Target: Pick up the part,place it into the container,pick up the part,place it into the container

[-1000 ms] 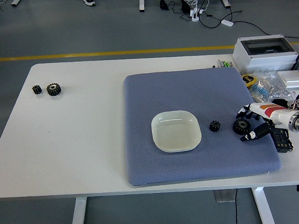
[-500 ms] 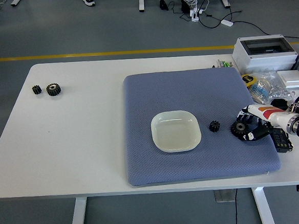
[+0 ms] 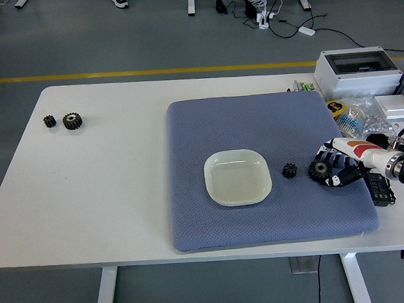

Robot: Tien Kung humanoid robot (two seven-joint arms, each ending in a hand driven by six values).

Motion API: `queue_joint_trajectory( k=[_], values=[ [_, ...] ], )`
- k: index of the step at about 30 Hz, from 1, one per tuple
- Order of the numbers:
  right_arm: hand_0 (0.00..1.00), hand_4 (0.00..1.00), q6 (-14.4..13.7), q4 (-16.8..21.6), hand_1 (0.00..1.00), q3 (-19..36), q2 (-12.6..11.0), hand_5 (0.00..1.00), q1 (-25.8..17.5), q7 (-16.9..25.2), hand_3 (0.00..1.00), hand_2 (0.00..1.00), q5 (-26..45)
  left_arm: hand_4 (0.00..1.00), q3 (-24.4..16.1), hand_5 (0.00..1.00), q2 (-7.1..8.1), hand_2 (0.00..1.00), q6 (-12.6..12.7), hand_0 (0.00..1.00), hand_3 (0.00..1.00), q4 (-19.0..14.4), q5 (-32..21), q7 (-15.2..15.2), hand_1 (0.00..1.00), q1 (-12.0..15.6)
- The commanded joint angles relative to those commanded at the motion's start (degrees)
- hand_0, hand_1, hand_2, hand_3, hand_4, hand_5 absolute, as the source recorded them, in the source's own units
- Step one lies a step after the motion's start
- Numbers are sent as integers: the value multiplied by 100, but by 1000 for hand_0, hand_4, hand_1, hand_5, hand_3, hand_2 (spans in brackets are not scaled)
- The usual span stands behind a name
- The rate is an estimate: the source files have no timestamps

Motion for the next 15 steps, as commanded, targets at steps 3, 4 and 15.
queue_joint_trajectory(
  k=[3, 4, 15],
  values=[
    [328, 734, -6, 17, 443, 37, -24, 229, -1, 3, 492, 504, 103, 747, 2, 695, -1, 725, -3, 707, 608, 0, -11, -7, 683, -11],
    [328, 734, -10, 21, 443, 49, -31, 229, -3, 4, 492, 504, 136, 747, 4, 695, -2, 725, -4, 707, 608, 0, -14, -8, 683, -12],
    [334, 734, -57, 185, 442, 292, -62, 229, -23, -18, 493, 502, 249, 747, -32, 696, -5, 725, 0, 707, 609, 0, 11, -2, 683, 0]
  ],
)
